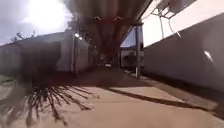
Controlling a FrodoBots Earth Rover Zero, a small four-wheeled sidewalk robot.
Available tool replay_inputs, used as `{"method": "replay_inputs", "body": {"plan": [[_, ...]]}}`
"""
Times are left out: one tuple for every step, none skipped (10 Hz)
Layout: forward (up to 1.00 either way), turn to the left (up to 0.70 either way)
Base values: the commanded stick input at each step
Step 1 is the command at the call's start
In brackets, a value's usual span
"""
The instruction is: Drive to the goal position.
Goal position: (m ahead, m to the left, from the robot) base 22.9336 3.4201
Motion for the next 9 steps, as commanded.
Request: {"method": "replay_inputs", "body": {"plan": [[0.7, 0.0], [0.7, 0.0], [0.7, 0.0], [0.7, 0.0], [0.7, 0.0], [0.7, 0.0], [0.7, 0.0], [0.7, 0.0], [0.7, 0.0]]}}
